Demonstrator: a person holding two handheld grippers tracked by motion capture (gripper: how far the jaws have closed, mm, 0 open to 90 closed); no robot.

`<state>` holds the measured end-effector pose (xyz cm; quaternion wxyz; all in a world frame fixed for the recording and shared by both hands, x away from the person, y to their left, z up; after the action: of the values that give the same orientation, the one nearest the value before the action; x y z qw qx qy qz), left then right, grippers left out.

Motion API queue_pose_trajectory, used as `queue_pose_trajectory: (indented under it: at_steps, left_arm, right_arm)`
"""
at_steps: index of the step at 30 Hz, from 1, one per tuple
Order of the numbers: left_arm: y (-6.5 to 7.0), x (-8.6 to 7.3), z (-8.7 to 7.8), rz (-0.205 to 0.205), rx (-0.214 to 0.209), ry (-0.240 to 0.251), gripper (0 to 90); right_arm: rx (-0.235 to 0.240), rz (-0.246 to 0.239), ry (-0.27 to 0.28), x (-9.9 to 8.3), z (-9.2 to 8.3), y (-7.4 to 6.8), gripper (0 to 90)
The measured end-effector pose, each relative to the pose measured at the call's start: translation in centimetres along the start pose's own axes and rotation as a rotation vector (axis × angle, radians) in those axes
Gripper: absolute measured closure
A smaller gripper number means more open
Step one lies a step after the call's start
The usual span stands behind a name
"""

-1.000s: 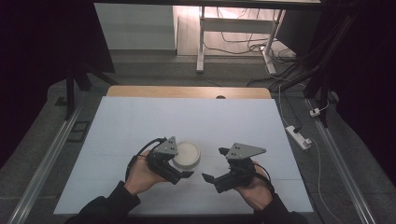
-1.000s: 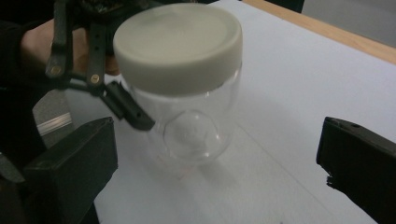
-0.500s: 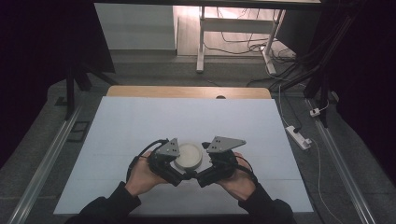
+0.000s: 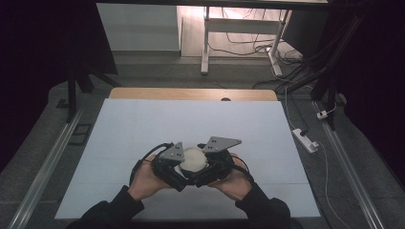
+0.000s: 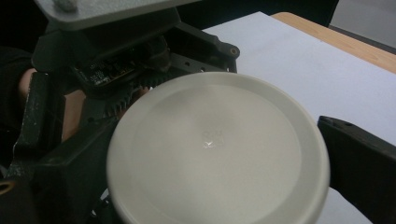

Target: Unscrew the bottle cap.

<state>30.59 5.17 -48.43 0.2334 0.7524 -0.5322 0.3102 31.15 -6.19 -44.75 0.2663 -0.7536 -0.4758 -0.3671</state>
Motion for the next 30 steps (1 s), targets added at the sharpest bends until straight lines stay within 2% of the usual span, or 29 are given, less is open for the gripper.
queue_pose_trajectory:
  at_steps: [6,10,16,26,28,30]
  left_arm:
    - [-0.02,-0.01,-0.11,0.007,-0.01,0.001,7.7]
    - [-0.01,-0.06,-0.17,0.017,-0.038,0.007,7.7]
    - [0.22,-0.1,-0.19,0.056,-0.086,-0.003,7.7]
    - [0.89,-0.11,-0.01,0.127,-0.15,-0.011,7.7]
    - [0.94,-0.14,0.04,0.128,-0.154,-0.013,7.7]
    - [0.94,-0.16,0.05,0.126,-0.154,-0.01,7.7]
  right_arm:
    - [0.006,-0.019,0.017,0.09,-0.07,-0.23,6.9]
    - [0.032,-0.028,0.012,0.12,-0.13,-0.19,7.2]
    - [0.127,-0.066,-0.001,0.03,-0.32,0.01,7.2]
    - [0.337,-0.193,-0.008,-0.37,-0.65,0.33,7.1]
    - [0.363,-0.21,-0.01,-0.43,-0.62,0.36,7.0]
    - [0.366,-0.212,-0.01,-0.47,-0.56,0.38,6.6]
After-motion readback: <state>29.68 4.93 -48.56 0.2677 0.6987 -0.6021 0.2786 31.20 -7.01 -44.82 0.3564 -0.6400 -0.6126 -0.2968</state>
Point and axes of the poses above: each handheld gripper's, and its own axes: z roughly forward along the jaws, x roughly out of its top, y roughly to its right, the point moved 5 cm from there along z, roughly forward along the jaws, and after that the axes turned 6 degrees about -y, right-handed, at the moved point
